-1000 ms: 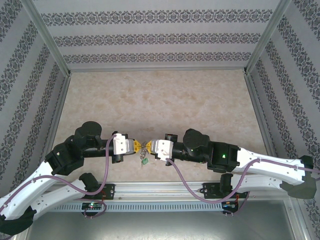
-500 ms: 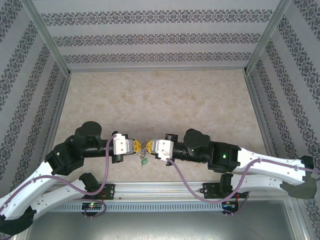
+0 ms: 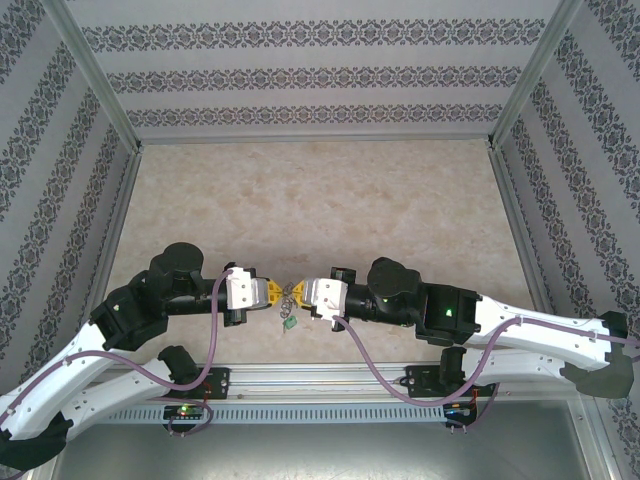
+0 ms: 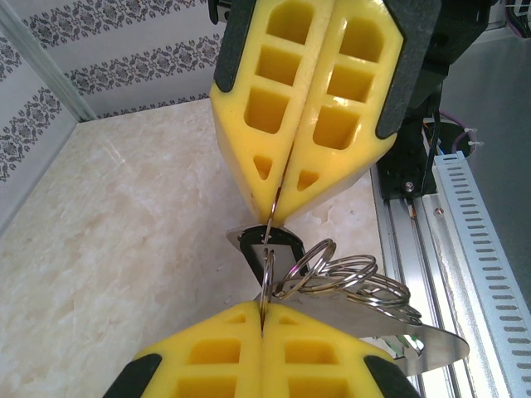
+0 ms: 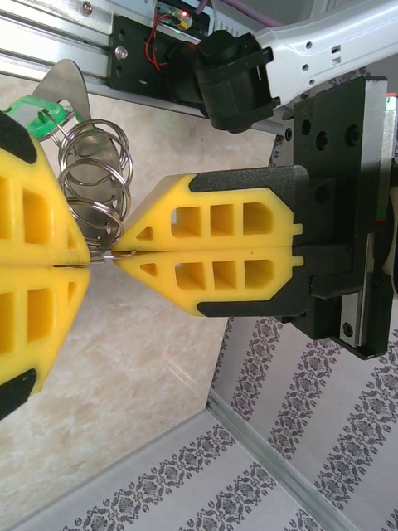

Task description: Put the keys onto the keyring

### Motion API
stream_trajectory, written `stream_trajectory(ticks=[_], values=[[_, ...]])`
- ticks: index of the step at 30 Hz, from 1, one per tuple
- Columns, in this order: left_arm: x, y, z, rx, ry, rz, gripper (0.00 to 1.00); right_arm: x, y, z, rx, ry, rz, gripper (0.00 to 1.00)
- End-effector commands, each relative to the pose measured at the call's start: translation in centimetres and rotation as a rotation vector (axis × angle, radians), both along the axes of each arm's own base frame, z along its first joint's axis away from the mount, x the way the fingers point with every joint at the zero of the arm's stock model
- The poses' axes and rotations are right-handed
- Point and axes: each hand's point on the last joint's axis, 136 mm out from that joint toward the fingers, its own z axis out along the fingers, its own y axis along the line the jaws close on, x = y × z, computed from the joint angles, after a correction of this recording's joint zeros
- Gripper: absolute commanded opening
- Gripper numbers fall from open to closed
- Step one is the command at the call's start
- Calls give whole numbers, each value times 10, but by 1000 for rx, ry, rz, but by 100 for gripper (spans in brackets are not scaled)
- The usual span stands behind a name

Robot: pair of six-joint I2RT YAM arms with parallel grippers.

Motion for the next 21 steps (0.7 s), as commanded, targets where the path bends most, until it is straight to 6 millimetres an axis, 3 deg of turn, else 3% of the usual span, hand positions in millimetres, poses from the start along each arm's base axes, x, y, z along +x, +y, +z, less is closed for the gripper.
stream_trajectory(ticks=[1,21], values=[[2,2,7,-8,-29,7,0,-7,3,7,31,17,25,0],[1,2,8,-14,-31,3,0,-7,6,5,26,15,30,0]])
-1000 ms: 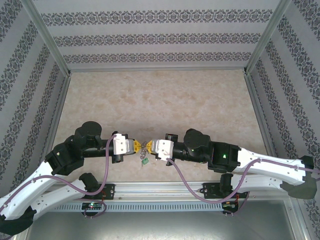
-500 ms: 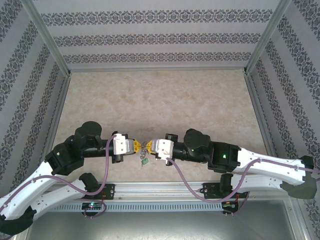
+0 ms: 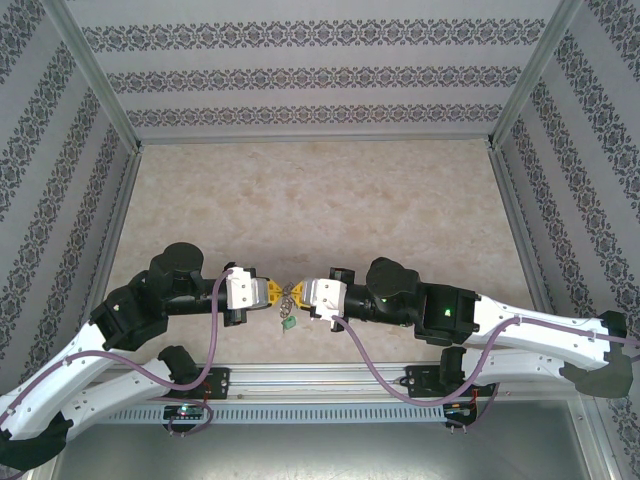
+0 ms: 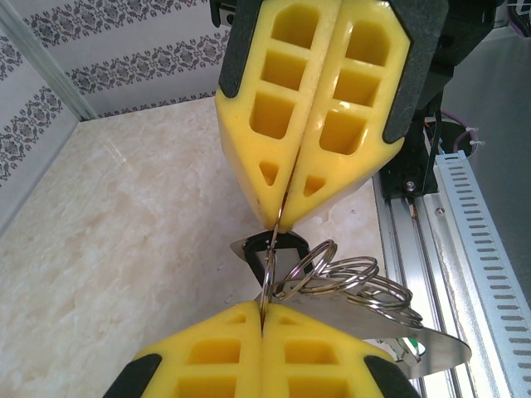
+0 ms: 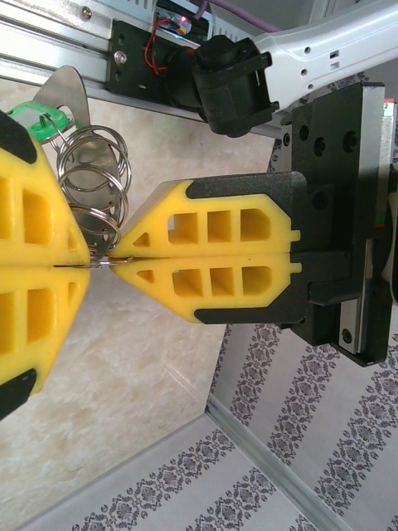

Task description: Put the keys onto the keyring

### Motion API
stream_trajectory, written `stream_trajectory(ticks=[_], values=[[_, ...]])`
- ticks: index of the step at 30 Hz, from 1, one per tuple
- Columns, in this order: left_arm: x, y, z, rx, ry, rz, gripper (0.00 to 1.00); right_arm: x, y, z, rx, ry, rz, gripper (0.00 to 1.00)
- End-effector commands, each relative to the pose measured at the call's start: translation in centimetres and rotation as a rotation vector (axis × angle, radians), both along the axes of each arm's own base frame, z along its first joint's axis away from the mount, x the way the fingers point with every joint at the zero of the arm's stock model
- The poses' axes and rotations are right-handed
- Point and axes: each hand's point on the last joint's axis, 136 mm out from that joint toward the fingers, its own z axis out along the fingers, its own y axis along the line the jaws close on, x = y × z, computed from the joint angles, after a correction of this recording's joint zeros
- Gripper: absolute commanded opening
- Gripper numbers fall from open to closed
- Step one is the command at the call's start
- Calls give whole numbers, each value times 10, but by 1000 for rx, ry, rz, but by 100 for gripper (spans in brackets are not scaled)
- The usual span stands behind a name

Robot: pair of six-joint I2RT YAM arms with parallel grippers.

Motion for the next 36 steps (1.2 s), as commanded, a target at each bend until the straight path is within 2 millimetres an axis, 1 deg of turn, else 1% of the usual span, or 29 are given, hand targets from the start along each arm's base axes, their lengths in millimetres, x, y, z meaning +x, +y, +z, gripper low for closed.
stream_trajectory(ticks=[1,8,28,36], values=[[1,1,8,-14,-30,-1,0,-5,5,6,26,11,22,0],[0,1,9,-16,-31,-2,0,-3,6,3,21,13,18,0],[-1,1,8,-13,-38,-13,0,-3,12,8,27,14,36,0],[-2,3,5,17,-49,-22,0,-1,14,11,32,29,33,0]])
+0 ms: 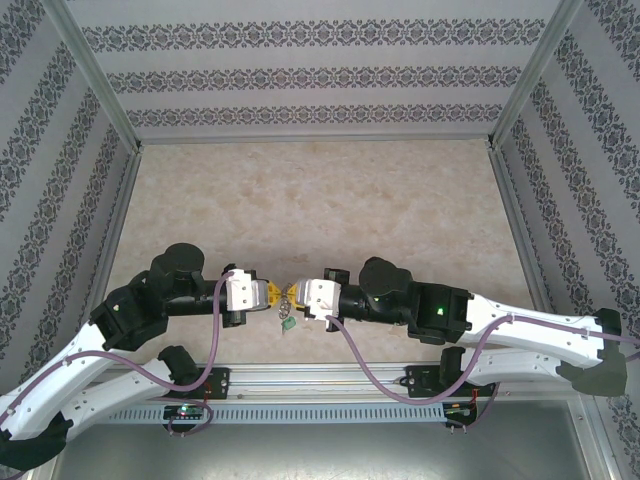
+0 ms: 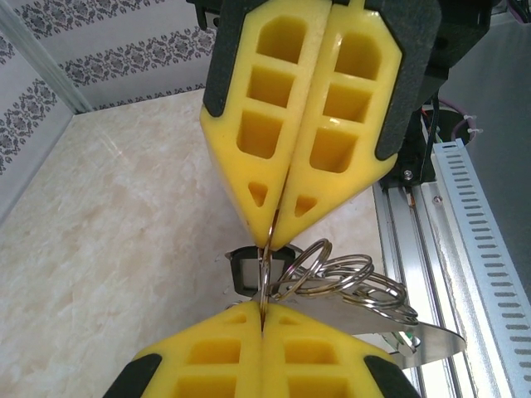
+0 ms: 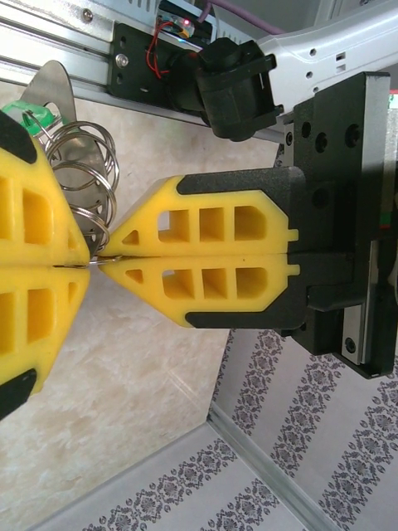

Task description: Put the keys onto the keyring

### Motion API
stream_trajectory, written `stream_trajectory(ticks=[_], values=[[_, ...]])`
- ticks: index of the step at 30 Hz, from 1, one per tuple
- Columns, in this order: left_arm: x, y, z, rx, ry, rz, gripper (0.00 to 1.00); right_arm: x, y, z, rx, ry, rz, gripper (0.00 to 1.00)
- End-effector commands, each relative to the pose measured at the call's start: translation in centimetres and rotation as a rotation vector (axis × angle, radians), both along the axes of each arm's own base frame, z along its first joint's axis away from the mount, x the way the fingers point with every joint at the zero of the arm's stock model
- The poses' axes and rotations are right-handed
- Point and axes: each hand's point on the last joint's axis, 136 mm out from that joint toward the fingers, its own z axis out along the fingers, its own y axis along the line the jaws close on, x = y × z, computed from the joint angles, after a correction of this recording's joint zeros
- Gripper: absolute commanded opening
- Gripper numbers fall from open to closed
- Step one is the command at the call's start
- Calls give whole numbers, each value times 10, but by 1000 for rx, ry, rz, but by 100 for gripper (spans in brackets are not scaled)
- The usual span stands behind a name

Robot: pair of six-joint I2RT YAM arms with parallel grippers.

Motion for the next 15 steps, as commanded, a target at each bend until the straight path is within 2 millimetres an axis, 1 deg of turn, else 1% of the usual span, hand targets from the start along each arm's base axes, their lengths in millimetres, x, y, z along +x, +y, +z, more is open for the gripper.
stream_trajectory(ticks=[1,7,15], values=[[-1,2,11,-5,-53,-19,0,-1,5,17,47,23,19,0],[-1,3,10,28,-78,-30,0,3,3,21,58,42,0,0],[0,4,13,20,-103,-29,0,12,3,14,43,83,-42,0]])
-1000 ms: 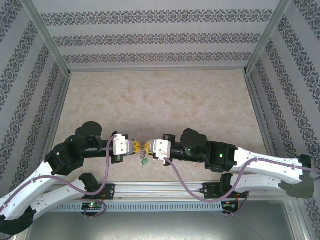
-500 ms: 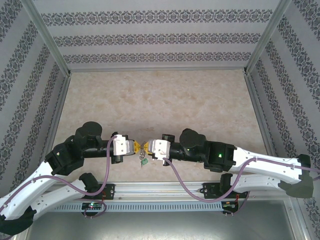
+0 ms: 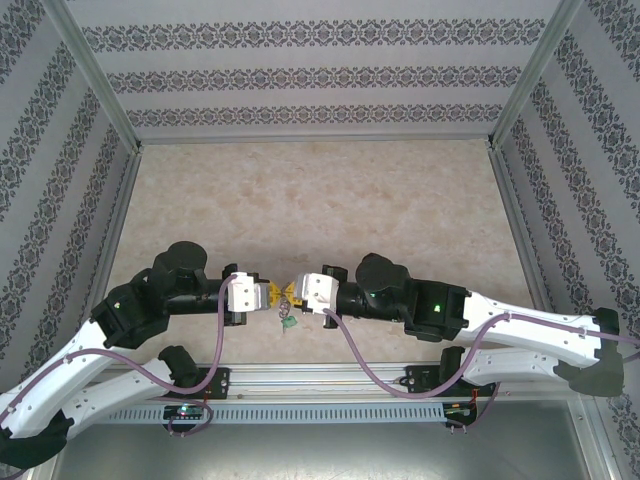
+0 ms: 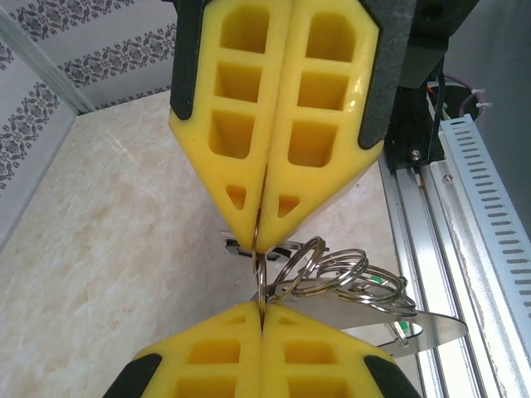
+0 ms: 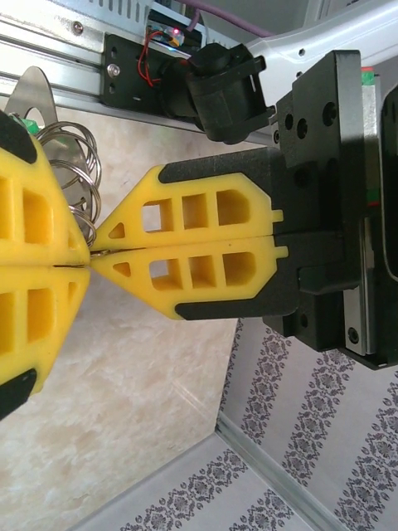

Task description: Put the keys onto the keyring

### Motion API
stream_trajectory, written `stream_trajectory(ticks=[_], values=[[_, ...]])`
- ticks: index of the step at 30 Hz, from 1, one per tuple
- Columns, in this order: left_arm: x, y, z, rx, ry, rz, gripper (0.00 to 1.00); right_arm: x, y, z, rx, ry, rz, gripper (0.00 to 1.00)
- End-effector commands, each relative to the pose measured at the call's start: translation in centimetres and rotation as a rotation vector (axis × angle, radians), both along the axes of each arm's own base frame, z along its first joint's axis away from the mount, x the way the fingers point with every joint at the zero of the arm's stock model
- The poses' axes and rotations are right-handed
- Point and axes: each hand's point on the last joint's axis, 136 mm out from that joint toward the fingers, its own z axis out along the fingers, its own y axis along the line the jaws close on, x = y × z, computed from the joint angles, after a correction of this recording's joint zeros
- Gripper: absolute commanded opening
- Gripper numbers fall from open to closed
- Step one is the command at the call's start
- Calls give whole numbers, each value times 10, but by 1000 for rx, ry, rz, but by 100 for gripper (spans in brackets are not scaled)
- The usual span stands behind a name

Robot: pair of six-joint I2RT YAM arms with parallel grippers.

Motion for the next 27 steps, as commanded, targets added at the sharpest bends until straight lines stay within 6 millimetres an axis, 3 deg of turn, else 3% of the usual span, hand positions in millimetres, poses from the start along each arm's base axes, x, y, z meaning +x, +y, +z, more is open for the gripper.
stream_trajectory(ticks=[1,18,22,27], values=[[-2,4,17,-29,-59,-10,0,7,0,14,39,33,-30,0],[-5,9,30,-74,-107,5,0,18,-2,17,55,105,-79,0],[-4,8,30,-90,-107,9,0,16,-4,19,58,100,-75,21],[-4,7,32,-122,-97,16,0,5,-10,27,76,18,-50,35]])
